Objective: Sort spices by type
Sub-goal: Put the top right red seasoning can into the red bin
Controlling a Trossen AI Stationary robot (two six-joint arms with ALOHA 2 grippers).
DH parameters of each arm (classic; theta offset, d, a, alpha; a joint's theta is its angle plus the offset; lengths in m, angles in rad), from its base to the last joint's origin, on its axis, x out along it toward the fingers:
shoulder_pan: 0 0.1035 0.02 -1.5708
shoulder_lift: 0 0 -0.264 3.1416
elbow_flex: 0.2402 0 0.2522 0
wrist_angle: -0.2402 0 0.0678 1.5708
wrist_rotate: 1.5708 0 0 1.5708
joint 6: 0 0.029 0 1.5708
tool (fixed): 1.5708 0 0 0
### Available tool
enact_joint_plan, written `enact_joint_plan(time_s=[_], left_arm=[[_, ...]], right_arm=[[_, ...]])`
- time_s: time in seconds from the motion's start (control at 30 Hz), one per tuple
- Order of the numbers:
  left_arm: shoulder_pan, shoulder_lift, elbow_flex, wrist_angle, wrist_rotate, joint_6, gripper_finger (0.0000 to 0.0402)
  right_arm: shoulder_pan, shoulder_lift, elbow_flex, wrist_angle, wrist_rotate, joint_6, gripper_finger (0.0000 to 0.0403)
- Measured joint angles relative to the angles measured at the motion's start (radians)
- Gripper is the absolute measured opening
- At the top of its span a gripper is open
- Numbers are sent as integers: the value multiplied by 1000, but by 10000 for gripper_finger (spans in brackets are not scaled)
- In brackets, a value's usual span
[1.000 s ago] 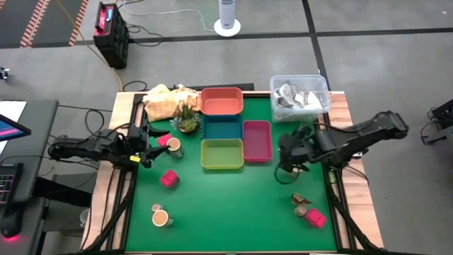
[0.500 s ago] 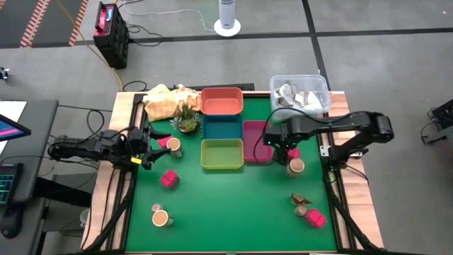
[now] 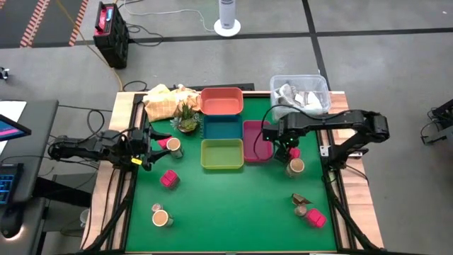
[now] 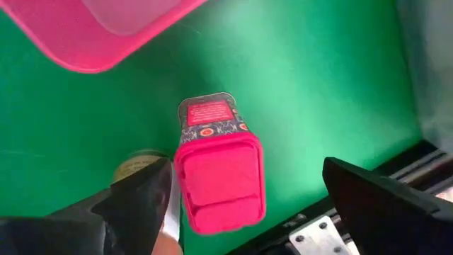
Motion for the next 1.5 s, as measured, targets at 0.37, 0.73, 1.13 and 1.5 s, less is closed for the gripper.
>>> enact_joint_plan(time_s=[0.37,0.73,1.13,1.5], left_arm=[[0,0,0,-14,3,3,283],[0,0,0,-14,2,15,283],[0,0,0,-12,1,2,283],[0,0,0,-11,-24,-85,283]], right_arm=[[8,2,-128,66,-33,16,389],[27,2,-129,67,-32,-7,233],[136,2,81,-126,114,32,233],[121,65,390,-127,286,-102,233]])
